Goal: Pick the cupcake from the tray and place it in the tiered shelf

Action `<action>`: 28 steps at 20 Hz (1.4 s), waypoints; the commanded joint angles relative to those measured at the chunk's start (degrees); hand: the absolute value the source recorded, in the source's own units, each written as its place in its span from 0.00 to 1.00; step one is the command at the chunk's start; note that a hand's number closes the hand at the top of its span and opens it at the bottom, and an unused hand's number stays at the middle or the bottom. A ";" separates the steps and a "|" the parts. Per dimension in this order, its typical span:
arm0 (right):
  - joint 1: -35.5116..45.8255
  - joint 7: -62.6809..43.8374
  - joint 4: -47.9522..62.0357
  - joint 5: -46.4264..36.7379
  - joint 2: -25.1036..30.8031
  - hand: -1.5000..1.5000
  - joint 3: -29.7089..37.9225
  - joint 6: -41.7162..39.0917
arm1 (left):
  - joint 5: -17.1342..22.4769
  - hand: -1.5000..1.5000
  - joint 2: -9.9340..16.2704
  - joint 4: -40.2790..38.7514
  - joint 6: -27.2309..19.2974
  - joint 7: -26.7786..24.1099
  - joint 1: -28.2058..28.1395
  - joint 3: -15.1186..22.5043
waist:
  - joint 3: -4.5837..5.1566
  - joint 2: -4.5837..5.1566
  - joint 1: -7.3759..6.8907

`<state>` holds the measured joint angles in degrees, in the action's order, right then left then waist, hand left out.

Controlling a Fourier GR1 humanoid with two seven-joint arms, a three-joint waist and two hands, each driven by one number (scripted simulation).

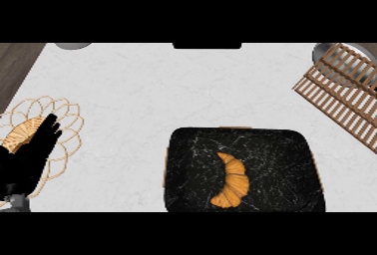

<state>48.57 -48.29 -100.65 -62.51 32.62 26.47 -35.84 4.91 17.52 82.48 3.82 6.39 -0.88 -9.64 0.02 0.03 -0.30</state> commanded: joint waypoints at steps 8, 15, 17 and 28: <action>-5.48 9.61 16.19 3.02 4.35 1.00 7.04 17.35 | 1.57 0.50 1.67 1.13 2.91 1.60 -0.47 -2.49 | -0.06 0.00 -0.20; -6.81 8.54 25.82 1.46 4.68 0.00 9.07 28.06 | -1.32 0.50 -0.27 -1.87 1.37 -0.91 0.97 -1.47 | -0.04 0.13 -0.05; -5.44 8.54 29.43 0.83 6.69 0.00 5.25 24.06 | -0.56 0.50 -0.37 2.14 1.58 2.47 0.52 -1.16 | -0.03 0.05 -0.40; -4.22 14.69 32.06 9.84 8.29 0.00 8.69 30.87 | -2.57 0.50 -2.64 -0.48 1.27 -1.44 -0.59 -0.96 | -0.02 -0.05 -0.08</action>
<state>42.42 -33.41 -68.80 -55.74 41.05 33.98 -6.15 2.84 16.00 81.50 5.43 5.16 -1.08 -11.21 -0.01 0.02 -0.34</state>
